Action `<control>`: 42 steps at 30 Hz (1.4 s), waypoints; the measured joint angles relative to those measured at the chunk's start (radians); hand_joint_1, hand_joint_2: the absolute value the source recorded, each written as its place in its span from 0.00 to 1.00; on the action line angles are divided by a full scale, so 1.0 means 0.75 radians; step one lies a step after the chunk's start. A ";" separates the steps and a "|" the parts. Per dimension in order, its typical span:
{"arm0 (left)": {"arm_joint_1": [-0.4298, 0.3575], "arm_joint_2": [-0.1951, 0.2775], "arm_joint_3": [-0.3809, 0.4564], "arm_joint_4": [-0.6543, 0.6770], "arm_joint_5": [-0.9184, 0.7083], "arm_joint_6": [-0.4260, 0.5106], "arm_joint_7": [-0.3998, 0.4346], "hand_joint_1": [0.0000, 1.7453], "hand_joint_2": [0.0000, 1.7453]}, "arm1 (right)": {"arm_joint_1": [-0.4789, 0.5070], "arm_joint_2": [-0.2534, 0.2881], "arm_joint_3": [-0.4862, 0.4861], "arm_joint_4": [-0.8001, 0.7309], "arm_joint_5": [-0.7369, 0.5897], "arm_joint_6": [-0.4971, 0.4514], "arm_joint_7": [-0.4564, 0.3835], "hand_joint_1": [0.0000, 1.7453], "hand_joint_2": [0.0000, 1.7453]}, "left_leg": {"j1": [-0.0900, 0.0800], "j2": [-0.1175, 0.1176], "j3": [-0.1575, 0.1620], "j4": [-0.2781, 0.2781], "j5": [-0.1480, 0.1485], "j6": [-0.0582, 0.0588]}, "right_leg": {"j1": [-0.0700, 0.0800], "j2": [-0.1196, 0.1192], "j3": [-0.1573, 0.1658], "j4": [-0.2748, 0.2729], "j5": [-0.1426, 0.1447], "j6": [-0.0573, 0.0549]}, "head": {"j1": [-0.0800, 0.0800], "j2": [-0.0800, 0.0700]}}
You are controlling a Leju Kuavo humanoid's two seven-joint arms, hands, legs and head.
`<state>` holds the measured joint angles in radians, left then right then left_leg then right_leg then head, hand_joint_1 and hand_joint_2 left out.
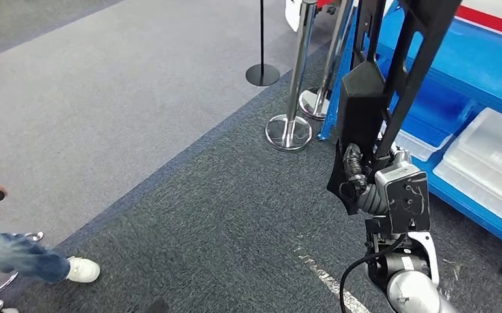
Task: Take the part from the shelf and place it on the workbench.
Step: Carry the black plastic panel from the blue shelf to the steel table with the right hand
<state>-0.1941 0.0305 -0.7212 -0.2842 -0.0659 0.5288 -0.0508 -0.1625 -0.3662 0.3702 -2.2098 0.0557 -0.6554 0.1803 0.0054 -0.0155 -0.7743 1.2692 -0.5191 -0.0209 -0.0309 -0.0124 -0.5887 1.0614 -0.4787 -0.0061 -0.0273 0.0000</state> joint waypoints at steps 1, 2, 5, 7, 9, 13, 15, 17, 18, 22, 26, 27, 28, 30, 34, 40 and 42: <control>0.002 0.000 0.000 0.000 -0.001 0.000 0.003 0.00 1.00 | 0.002 0.000 0.001 -0.001 0.002 0.000 0.003 1.00 1.00 | 0.001 0.009 -0.027 0.048 -0.008 -0.001 | 0.002 -0.021 0.001 0.000 -0.002 -0.001 | -0.001 0.000; 0.005 0.001 0.000 0.000 -0.001 0.000 0.004 0.00 1.00 | 0.003 0.000 0.001 -0.001 0.004 0.000 0.006 1.00 1.00 | 0.002 0.012 -0.029 0.049 0.006 0.000 | 0.004 -0.040 0.003 0.000 -0.005 -0.001 | -0.001 0.000; 0.009 0.005 0.000 0.000 -0.001 -0.002 0.002 0.00 1.00 | 0.003 0.000 0.002 -0.002 0.015 0.000 0.015 1.00 1.00 | -0.010 0.063 0.096 -0.182 0.114 0.023 | 0.010 -0.092 0.017 -0.001 -0.016 0.006 | 0.000 0.000; 0.004 0.007 0.000 0.000 -0.006 -0.005 -0.002 0.00 1.00 | 0.004 0.000 0.002 -0.005 0.021 0.000 0.018 1.00 1.00 | -0.025 0.102 0.158 -0.294 0.140 0.044 | 0.016 -0.121 0.029 -0.007 -0.023 0.018 | 0.000 0.000; 0.002 0.008 0.000 0.000 -0.011 -0.007 -0.008 0.00 1.00 | 0.005 0.000 0.003 -0.006 0.024 0.000 0.020 1.00 1.00 | -0.031 0.083 0.164 -0.310 0.138 0.056 | 0.020 -0.148 0.042 -0.020 -0.026 0.032 | 0.001 0.000; -0.001 0.005 0.000 0.000 -0.019 -0.008 -0.016 0.00 1.00 | 0.012 -0.001 0.003 -0.012 0.024 0.000 0.027 1.00 1.00 | -0.011 0.025 0.191 -0.350 0.155 0.083 | 0.015 -0.062 0.005 0.081 -0.097 0.049 | 0.008 0.000; -0.009 0.003 0.000 0.000 -0.023 -0.009 -0.015 0.00 1.00 | 0.022 -0.001 0.003 -0.015 0.024 -0.001 0.028 1.00 1.00 | -0.013 -0.007 0.194 -0.352 0.156 0.090 | 0.016 -0.004 -0.084 0.246 -0.163 0.049 | 0.011 0.000; -0.011 0.003 0.000 0.000 -0.024 -0.010 -0.014 0.00 1.00 | 0.032 -0.001 0.003 -0.016 0.023 -0.001 0.029 1.00 1.00 | -0.014 -0.046 0.196 -0.347 0.153 0.092 | 0.015 0.012 -0.138 0.316 -0.155 0.051 | 0.012 0.000; -0.011 0.003 0.000 0.000 -0.024 -0.010 -0.013 0.00 1.00 | 0.035 -0.001 0.003 -0.016 0.023 -0.001 0.030 1.00 1.00 | -0.013 -0.067 0.196 -0.342 0.150 0.091 | 0.014 0.016 -0.131 0.279 -0.116 0.053 | 0.012 0.000; -0.016 -0.004 0.000 0.000 -0.029 -0.008 0.003 0.00 1.00 | 0.038 -0.003 0.001 -0.022 0.019 -0.001 0.037 1.00 1.00 | -0.009 -0.142 0.177 -0.304 0.133 0.068 | -0.002 0.120 -0.029 0.016 0.013 0.056 | 0.012 0.000; -0.014 -0.007 0.000 0.000 -0.047 -0.012 0.027 0.00 1.00 | 0.041 -0.007 -0.001 -0.031 0.014 -0.001 0.041 1.00 1.00 | -0.004 -0.165 0.152 -0.294 0.134 0.039 | 0.002 0.082 -0.010 -0.012 0.016 0.032 | 0.012 0.000; -0.014 -0.008 0.000 0.000 -0.049 -0.020 0.032 0.00 1.00 | 0.042 -0.008 -0.001 -0.035 0.015 0.000 0.041 1.00 1.00 | -0.005 -0.128 0.137 -0.266 0.118 0.032 | 0.000 0.064 -0.003 -0.018 0.018 0.024 | 0.006 0.000; -0.015 -0.010 0.000 0.000 -0.048 -0.033 0.035 0.00 1.00 | 0.044 -0.009 -0.001 -0.039 0.016 0.000 0.042 1.00 1.00 | -0.006 -0.078 0.109 -0.211 0.090 0.026 | 0.000 0.044 0.004 -0.024 0.018 0.017 | 0.001 0.000; -0.022 -0.013 0.000 0.000 -0.038 -0.074 0.041 0.00 1.00 | 0.047 -0.010 -0.001 -0.044 0.019 0.000 0.041 1.00 1.00 | -0.002 -0.006 0.025 -0.048 0.022 0.015 | 0.006 0.005 0.013 -0.026 0.012 0.007 | -0.008 0.000; -0.019 -0.002 -0.001 0.000 -0.023 -0.173 0.046 0.00 1.00 | 0.050 -0.011 -0.001 -0.044 0.023 0.001 0.036 1.00 1.00 | 0.005 0.027 0.024 -0.056 0.076 0.011 | 0.009 -0.072 0.030 -0.026 -0.005 0.010 | -0.008 0.000; -0.015 0.055 -0.001 0.000 -0.027 -0.226 0.097 0.00 1.00 | 0.038 -0.011 0.000 -0.043 0.052 0.007 0.043 1.00 1.00 | -0.020 0.072 0.157 -0.312 0.148 0.059 | 0.027 -0.159 0.066 -0.042 -0.032 0.048 | -0.005 0.000; -0.008 0.082 -0.001 0.000 -0.025 -0.220 0.109 0.00 1.00 | 0.031 -0.013 0.001 -0.042 0.056 0.008 0.048 1.00 1.00 | -0.013 0.039 0.171 -0.329 0.153 0.075 | 0.023 -0.118 0.066 -0.020 -0.055 0.061 | -0.002 0.000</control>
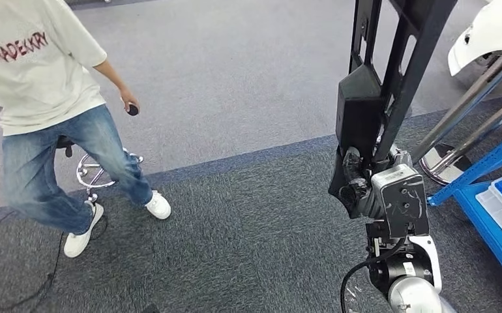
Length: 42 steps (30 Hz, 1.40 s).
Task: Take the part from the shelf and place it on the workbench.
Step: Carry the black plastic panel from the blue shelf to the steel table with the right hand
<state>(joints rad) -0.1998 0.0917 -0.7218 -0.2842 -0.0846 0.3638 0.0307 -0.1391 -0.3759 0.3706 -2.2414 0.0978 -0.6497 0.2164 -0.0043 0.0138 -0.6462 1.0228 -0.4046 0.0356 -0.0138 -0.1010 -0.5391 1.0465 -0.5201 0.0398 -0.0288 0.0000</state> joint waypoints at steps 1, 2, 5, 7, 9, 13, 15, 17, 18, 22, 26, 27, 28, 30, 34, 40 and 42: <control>0.001 0.011 0.000 0.000 0.001 0.001 -0.002 0.00 1.00 | -0.002 -0.001 0.000 0.000 0.001 0.000 0.002 1.00 1.00 | 0.004 -0.014 0.008 -0.008 0.003 0.010 | -0.003 0.042 -0.022 0.049 -0.028 0.003 | 0.003 0.000; 0.000 0.017 0.000 0.000 0.001 0.001 -0.008 0.00 1.00 | -0.002 -0.003 0.000 0.001 0.002 0.000 0.004 1.00 1.00 | 0.004 -0.029 0.011 -0.012 0.003 0.017 | -0.005 0.088 -0.061 0.127 -0.065 0.003 | 0.006 0.000; -0.007 0.028 0.000 0.000 -0.002 -0.002 -0.030 0.00 1.00 | 0.005 -0.005 0.000 0.002 0.000 -0.001 0.005 1.00 1.00 | 0.000 -0.087 0.013 -0.009 -0.001 0.027 | -0.006 0.133 -0.193 0.344 -0.126 0.005 | 0.008 0.000; -0.004 0.024 -0.001 -0.001 -0.002 -0.001 -0.041 0.00 1.00 | 0.006 -0.005 0.000 0.003 -0.004 -0.001 0.002 1.00 1.00 | 0.000 -0.130 0.015 0.001 -0.007 0.025 | -0.008 0.141 -0.187 0.282 -0.049 0.006 | 0.008 0.000; -0.003 0.016 -0.001 -0.002 -0.002 0.002 -0.050 0.00 1.00 | 0.005 -0.005 0.000 0.003 -0.006 -0.001 -0.002 1.00 1.00 | 0.002 -0.170 0.009 0.019 -0.016 0.016 | -0.017 0.207 -0.125 0.111 0.044 0.003 | 0.008 0.000; -0.005 0.007 -0.001 -0.005 -0.002 0.007 -0.054 0.00 1.00 | 0.005 -0.005 0.000 0.005 -0.009 -0.002 -0.007 1.00 1.00 | 0.014 -0.244 -0.020 0.027 -0.013 -0.019 | -0.019 0.258 -0.080 0.005 0.067 -0.013 | 0.008 0.000; 0.001 0.007 -0.001 -0.005 -0.002 0.008 -0.054 0.00 1.00 | 0.002 -0.005 0.000 0.005 -0.009 -0.002 -0.008 1.00 1.00 | 0.012 -0.212 -0.029 0.043 -0.021 -0.034 | -0.020 0.219 -0.062 -0.013 0.072 -0.030 | 0.005 0.000; -0.001 0.006 -0.001 -0.005 -0.002 0.009 -0.054 0.00 1.00 | 0.001 -0.005 0.000 0.004 -0.009 -0.001 -0.009 1.00 1.00 | 0.008 -0.110 -0.078 0.145 -0.073 -0.046 | -0.017 0.174 -0.041 -0.028 0.071 -0.046 | -0.004 0.000; -0.004 0.005 -0.001 -0.005 -0.003 0.009 -0.056 0.00 1.00 | 0.002 -0.006 0.000 0.004 -0.009 -0.001 -0.008 1.00 1.00 | 0.009 -0.066 -0.121 0.227 -0.110 -0.052 | -0.013 0.150 -0.034 -0.031 0.068 -0.052 | -0.009 0.000; -0.001 -0.005 -0.001 -0.006 -0.008 0.009 -0.078 0.00 1.00 | 0.001 -0.007 0.000 0.004 -0.011 -0.002 -0.004 1.00 1.00 | 0.024 -0.022 -0.180 0.320 -0.104 -0.066 | -0.007 0.062 -0.016 -0.030 0.049 -0.052 | -0.010 0.000; -0.001 -0.011 -0.001 -0.005 -0.021 0.011 -0.082 0.00 1.00 | -0.001 -0.024 -0.008 -0.011 -0.013 -0.004 0.018 1.00 1.00 | 0.009 0.056 -0.026 0.040 -0.001 -0.040 | 0.002 -0.002 0.008 -0.029 0.023 -0.027 | -0.008 0.000; 0.000 -0.011 -0.001 -0.005 -0.022 0.013 -0.081 0.00 1.00 | -0.001 -0.029 -0.012 -0.015 -0.014 -0.004 0.023 1.00 1.00 | 0.002 0.057 -0.021 0.030 -0.007 -0.029 | 0.004 -0.014 0.013 -0.032 0.019 -0.019 | -0.007 0.000; 0.003 -0.011 -0.001 -0.005 -0.023 0.013 -0.081 0.00 1.00 | -0.002 -0.034 -0.017 -0.019 -0.014 -0.004 0.027 1.00 1.00 | -0.001 0.041 -0.021 0.025 -0.005 -0.020 | 0.005 -0.026 0.019 -0.036 0.016 -0.011 | -0.007 0.000; 0.009 -0.009 -0.001 -0.005 -0.028 0.004 -0.081 0.00 1.00 | 0.000 -0.044 -0.024 -0.024 -0.015 -0.004 0.033 1.00 1.00 | 0.002 0.012 -0.011 0.013 -0.004 -0.003 | -0.003 -0.004 0.024 -0.029 0.000 0.004 | -0.005 0.000; 0.002 -0.008 -0.001 -0.005 -0.020 -0.034 -0.082 0.00 1.00 | 0.011 -0.059 -0.031 -0.032 -0.017 -0.003 0.032 1.00 1.00 | 0.007 -0.046 0.004 0.001 -0.004 0.026 | -0.008 0.121 -0.125 0.251 -0.118 0.010 | 0.008 0.000; -0.005 -0.016 -0.001 -0.006 0.057 -0.159 -0.135 0.00 1.00 | 0.019 -0.066 -0.033 -0.033 -0.020 0.000 0.020 1.00 1.00 | 0.005 -0.163 0.010 0.019 -0.017 0.020 | -0.014 0.215 -0.116 0.076 0.062 0.001 | 0.009 0.000; -0.009 -0.020 -0.001 -0.006 0.088 -0.226 -0.164 0.00 1.00 | 0.017 -0.068 -0.036 -0.033 -0.031 0.002 0.013 1.00 1.00 | 0.007 -0.200 0.000 0.023 -0.017 0.005 | -0.015 0.255 -0.082 -0.005 0.079 -0.004 | 0.009 0.000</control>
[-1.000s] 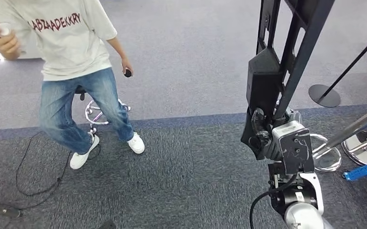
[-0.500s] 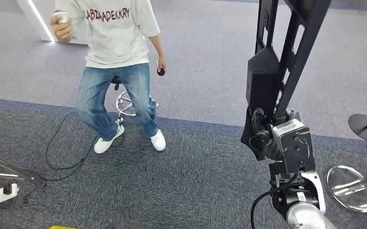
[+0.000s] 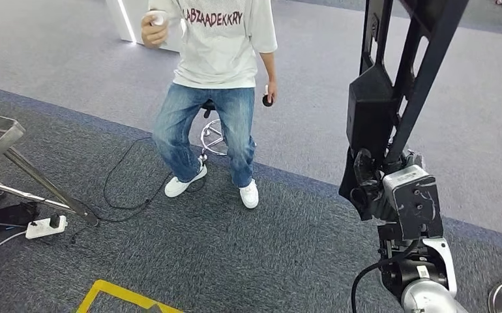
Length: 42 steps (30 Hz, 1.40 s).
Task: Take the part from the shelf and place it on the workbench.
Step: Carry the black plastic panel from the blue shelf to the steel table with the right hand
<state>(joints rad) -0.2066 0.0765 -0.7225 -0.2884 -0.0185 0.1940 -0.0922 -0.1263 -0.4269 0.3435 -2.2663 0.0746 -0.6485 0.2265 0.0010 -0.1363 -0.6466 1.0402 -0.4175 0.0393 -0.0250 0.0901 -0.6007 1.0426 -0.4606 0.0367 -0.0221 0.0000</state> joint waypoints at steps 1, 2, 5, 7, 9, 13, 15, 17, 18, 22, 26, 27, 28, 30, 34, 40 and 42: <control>0.000 0.000 0.000 0.000 0.011 -0.023 -0.009 0.00 1.00 | -0.002 0.000 -0.002 0.000 -0.005 0.001 -0.003 1.00 1.00 | 0.001 -0.019 -0.005 -0.002 0.003 -0.009 | 0.002 -0.013 0.006 -0.007 -0.001 -0.004 | 0.000 0.000; 0.004 0.000 0.000 0.000 0.017 -0.034 -0.015 0.00 1.00 | -0.004 -0.001 -0.002 0.000 -0.008 0.001 -0.005 1.00 1.00 | 0.004 -0.031 -0.009 -0.005 0.006 -0.018 | 0.001 -0.032 0.009 -0.013 0.002 -0.011 | 0.000 0.000; 0.008 -0.004 0.001 -0.001 0.025 -0.044 -0.025 0.00 1.00 | -0.010 -0.001 -0.003 0.000 -0.013 0.002 -0.008 1.00 1.00 | 0.000 0.071 -0.054 0.085 -0.046 -0.034 | -0.002 -0.093 0.030 -0.038 0.012 -0.038 | -0.008 0.000; 0.004 -0.005 0.001 -0.002 0.027 -0.046 -0.030 0.00 1.00 | -0.011 -0.001 -0.003 0.000 -0.015 0.002 -0.009 1.00 1.00 | 0.004 0.150 -0.132 0.247 -0.126 -0.044 | 0.007 -0.134 0.036 -0.042 0.009 -0.048 | -0.014 0.000; 0.005 -0.005 0.001 -0.002 0.028 -0.048 -0.032 0.00 1.00 | -0.010 -0.001 -0.003 0.001 -0.017 0.003 -0.010 1.00 1.00 | 0.011 0.167 -0.184 0.348 -0.153 -0.051 | 0.010 -0.174 0.039 -0.041 0.004 -0.048 | -0.014 0.000; 0.009 -0.003 0.001 -0.002 0.018 -0.040 -0.016 0.00 1.00 | -0.011 -0.001 -0.003 0.001 -0.017 0.004 -0.010 1.00 1.00 | 0.011 0.238 -0.038 0.081 -0.031 -0.052 | 0.012 -0.244 0.052 -0.036 -0.014 -0.029 | -0.015 0.000; 0.008 -0.001 0.001 -0.002 0.008 -0.037 0.001 0.00 1.00 | -0.012 -0.001 -0.004 0.001 -0.016 0.005 -0.009 1.00 1.00 | 0.002 0.267 0.008 -0.001 -0.018 -0.037 | 0.019 -0.271 0.061 -0.034 -0.026 -0.014 | -0.010 0.000; 0.012 0.004 0.001 -0.002 0.005 -0.035 0.010 0.00 1.00 | -0.014 -0.001 -0.004 0.001 -0.015 0.005 -0.009 1.00 1.00 | -0.005 0.235 0.011 -0.003 -0.021 -0.015 | 0.019 -0.295 0.073 -0.038 -0.033 0.002 | -0.005 0.000; 0.015 0.007 0.001 -0.002 0.003 -0.034 0.013 0.00 1.00 | -0.014 -0.001 -0.004 0.001 -0.015 0.004 -0.008 1.00 1.00 | -0.004 0.218 0.017 -0.009 -0.020 -0.007 | 0.016 -0.290 0.079 -0.035 -0.041 0.011 | -0.003 0.000; 0.012 0.012 0.001 -0.002 -0.004 -0.033 0.024 0.00 1.00 | -0.012 -0.003 -0.013 0.000 -0.010 0.004 -0.006 1.00 1.00 | 0.002 0.158 0.038 -0.025 -0.017 0.021 | 0.007 -0.146 -0.028 0.192 -0.158 0.021 | 0.008 0.000; 0.011 0.014 0.001 -0.002 -0.006 -0.033 0.030 0.00 1.00 | -0.002 -0.008 -0.017 0.000 -0.003 0.004 0.000 1.00 1.00 | -0.003 0.079 0.042 -0.018 -0.023 0.027 | 0.008 -0.115 -0.117 0.280 -0.118 0.012 | 0.009 0.000; 0.011 0.014 0.001 -0.002 -0.006 -0.036 0.031 0.00 1.00 | -0.002 -0.009 -0.017 0.000 0.002 0.004 0.002 1.00 1.00 | -0.002 0.059 0.043 -0.015 -0.026 0.025 | 0.007 -0.093 -0.087 0.194 -0.060 0.008 | 0.010 0.000; 0.010 0.013 0.001 -0.002 -0.004 -0.041 0.031 0.00 1.00 | -0.002 -0.011 -0.017 0.000 0.010 0.004 0.003 1.00 1.00 | -0.003 0.040 0.042 -0.011 -0.029 0.021 | 0.005 -0.056 -0.053 0.106 -0.019 0.002 | 0.009 0.000; 0.007 0.012 0.001 -0.002 0.001 -0.049 0.030 0.00 1.00 | -0.001 -0.013 -0.019 -0.001 0.027 0.004 0.006 1.00 1.00 | 0.001 0.004 0.034 -0.007 -0.030 0.009 | 0.003 -0.001 -0.006 -0.005 0.016 -0.003 | 0.008 0.000; 0.015 0.016 0.001 -0.002 0.005 -0.050 0.036 0.00 1.00 | -0.004 -0.017 -0.021 -0.003 0.053 0.013 0.019 1.00 1.00 | 0.006 -0.002 0.014 0.004 -0.037 -0.024 | 0.002 -0.052 0.021 -0.040 0.015 -0.022 | 0.005 0.000; 0.012 0.019 0.001 -0.002 -0.003 -0.046 0.044 0.00 1.00 | 0.002 -0.019 -0.022 -0.006 0.059 0.019 0.023 1.00 1.00 | 0.009 0.169 -0.158 0.335 -0.163 -0.049 | 0.008 -0.178 0.049 -0.054 0.002 -0.045 | -0.009 0.000; 0.016 0.020 0.001 -0.002 -0.004 -0.045 0.044 0.00 1.00 | 0.002 -0.019 -0.022 -0.006 0.059 0.019 0.023 1.00 1.00 | 0.011 0.195 -0.093 0.208 -0.082 -0.049 | 0.007 -0.215 0.058 -0.051 -0.009 -0.039 | -0.009 0.000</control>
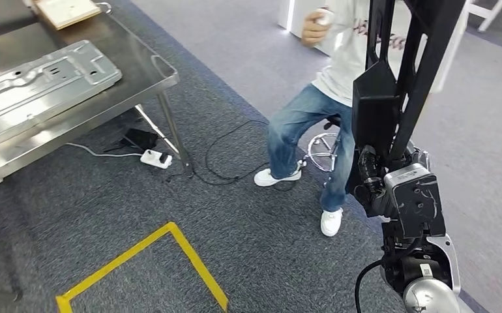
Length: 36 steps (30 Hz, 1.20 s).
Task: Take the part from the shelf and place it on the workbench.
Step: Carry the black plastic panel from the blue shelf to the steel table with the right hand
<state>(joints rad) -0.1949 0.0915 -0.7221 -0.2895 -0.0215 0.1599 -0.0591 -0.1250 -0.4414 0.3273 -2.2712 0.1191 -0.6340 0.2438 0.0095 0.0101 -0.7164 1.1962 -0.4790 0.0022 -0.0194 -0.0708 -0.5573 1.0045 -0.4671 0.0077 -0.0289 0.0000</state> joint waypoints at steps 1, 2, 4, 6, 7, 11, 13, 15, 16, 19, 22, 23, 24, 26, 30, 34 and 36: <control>0.000 0.001 0.000 0.000 0.000 0.000 0.000 0.00 1.00 | 0.000 0.000 0.000 0.000 0.002 0.000 0.000 1.00 1.00 | -0.005 0.037 0.048 -0.090 0.033 0.003 | 0.002 -0.017 0.006 0.002 -0.007 0.005 | 0.000 0.000; -0.002 0.001 0.000 0.000 0.001 0.001 -0.001 0.00 1.00 | 0.000 0.000 0.000 0.000 0.005 -0.001 0.000 1.00 1.00 | -0.010 0.066 0.085 -0.159 0.053 0.010 | 0.006 -0.032 0.010 0.005 -0.014 0.012 | 0.000 0.000; -0.005 0.001 0.000 0.000 0.004 0.002 -0.004 0.00 1.00 | 0.001 -0.001 -0.001 -0.001 0.017 -0.006 -0.001 1.00 1.00 | -0.021 0.089 0.111 -0.214 0.055 0.028 | 0.016 -0.061 0.016 0.008 -0.023 0.025 | 0.002 0.000; -0.001 0.002 0.000 0.000 0.007 0.003 -0.004 0.00 1.00 | 0.004 -0.001 -0.005 -0.003 0.025 -0.011 -0.001 1.00 1.00 | -0.019 0.052 0.111 -0.219 0.058 0.045 | 0.016 -0.083 0.022 0.008 -0.032 0.037 | 0.004 0.000; 0.001 0.003 0.000 0.000 0.008 0.003 -0.004 0.00 1.00 | 0.007 -0.002 -0.009 -0.004 0.025 -0.012 0.000 1.00 1.00 | -0.017 0.035 0.114 -0.222 0.059 0.051 | 0.013 -0.068 0.022 0.019 -0.044 0.044 | 0.006 0.000; -0.003 0.003 0.000 0.000 0.006 0.004 -0.008 0.00 1.00 | 0.017 -0.011 -0.028 -0.015 0.026 -0.010 0.001 1.00 1.00 | -0.011 -0.029 0.122 -0.229 0.061 0.076 | 0.001 0.070 -0.112 0.296 -0.177 0.056 | 0.017 0.000; -0.004 0.003 0.000 0.000 0.004 0.004 -0.009 0.00 1.00 | 0.021 -0.013 -0.035 -0.016 0.026 -0.008 0.006 1.00 1.00 | -0.012 -0.067 0.124 -0.228 0.060 0.078 | 0.001 0.088 -0.181 0.401 -0.189 0.056 | 0.019 0.000; -0.004 0.003 0.000 0.000 0.004 0.004 -0.010 0.00 1.00 | 0.020 -0.015 -0.039 -0.017 0.028 -0.005 0.016 1.00 1.00 | -0.012 -0.108 0.128 -0.225 0.059 0.077 | 0.000 0.105 -0.153 0.305 -0.104 0.051 | 0.019 0.000; -0.005 0.002 0.000 0.000 0.004 0.004 -0.011 0.00 1.00 | 0.018 -0.018 -0.040 -0.017 0.031 -0.003 0.022 1.00 1.00 | -0.011 -0.127 0.130 -0.224 0.058 0.075 | -0.001 0.135 -0.116 0.210 -0.053 0.046 | 0.019 0.000; -0.012 -0.002 0.000 0.000 0.007 0.004 -0.013 0.00 1.00 | 0.012 -0.028 -0.044 -0.021 0.038 0.002 0.036 1.00 1.00 | -0.009 -0.182 0.117 -0.218 0.059 0.055 | -0.006 0.216 -0.039 0.032 0.001 0.035 | 0.018 0.000; -0.008 0.000 0.000 0.000 0.009 0.004 -0.014 0.00 1.00 | 0.007 -0.033 -0.049 -0.025 0.039 0.006 0.040 1.00 1.00 | -0.005 -0.209 0.101 -0.219 0.064 0.026 | -0.007 0.173 -0.026 0.017 0.006 0.020 | 0.019 0.000; -0.006 0.000 0.000 0.000 0.010 0.004 -0.014 0.00 1.00 | 0.005 -0.034 -0.050 -0.027 0.039 0.007 0.041 1.00 1.00 | -0.008 -0.180 0.089 -0.196 0.049 0.019 | -0.009 0.153 -0.020 0.010 0.008 0.012 | 0.014 0.000; -0.007 0.000 0.000 0.000 0.010 0.004 -0.015 0.00 1.00 | 0.004 -0.035 -0.052 -0.028 0.040 0.008 0.041 1.00 1.00 | -0.010 -0.137 0.065 -0.147 0.020 0.014 | -0.011 0.133 -0.015 0.003 0.010 0.005 | 0.009 0.000; -0.013 0.000 0.000 0.000 0.009 0.004 -0.016 0.00 1.00 | 0.003 -0.036 -0.055 -0.030 0.041 0.009 0.042 1.00 1.00 | -0.008 -0.052 -0.013 0.018 -0.063 0.005 | -0.004 0.091 -0.010 0.001 0.007 -0.005 | -0.001 0.000; -0.011 0.000 0.000 0.000 0.013 -0.002 -0.016 0.00 1.00 | 0.000 -0.040 -0.058 -0.030 0.044 0.023 0.052 1.00 1.00 | -0.002 -0.013 -0.034 0.067 -0.041 -0.002 | 0.001 0.013 -0.001 0.005 -0.007 -0.005 | -0.001 0.000; -0.018 0.000 0.000 0.000 0.015 -0.001 -0.016 0.00 1.00 | -0.017 -0.049 -0.066 -0.033 0.045 0.037 0.073 1.00 1.00 | -0.021 0.072 0.116 -0.213 0.051 0.024 | 0.014 -0.049 0.018 0.010 -0.029 0.017 | 0.001 0.000; -0.017 0.000 0.000 0.000 0.016 -0.002 -0.016 0.00 1.00 | -0.026 -0.054 -0.070 -0.034 0.045 0.041 0.077 1.00 1.00 | -0.024 0.047 0.115 -0.221 0.049 0.041 | 0.019 -0.078 0.026 0.007 -0.035 0.030 | 0.003 0.000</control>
<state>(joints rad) -0.2077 0.0917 -0.7221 -0.2897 -0.0096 0.1582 -0.0709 -0.1446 -0.4820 0.2751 -2.2970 0.1529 -0.6031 0.3016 -0.0083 0.0455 -0.6300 1.0302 -0.4423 0.0328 -0.0053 -0.1293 -0.5381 1.0096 -0.4936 0.0303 -0.0268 0.0000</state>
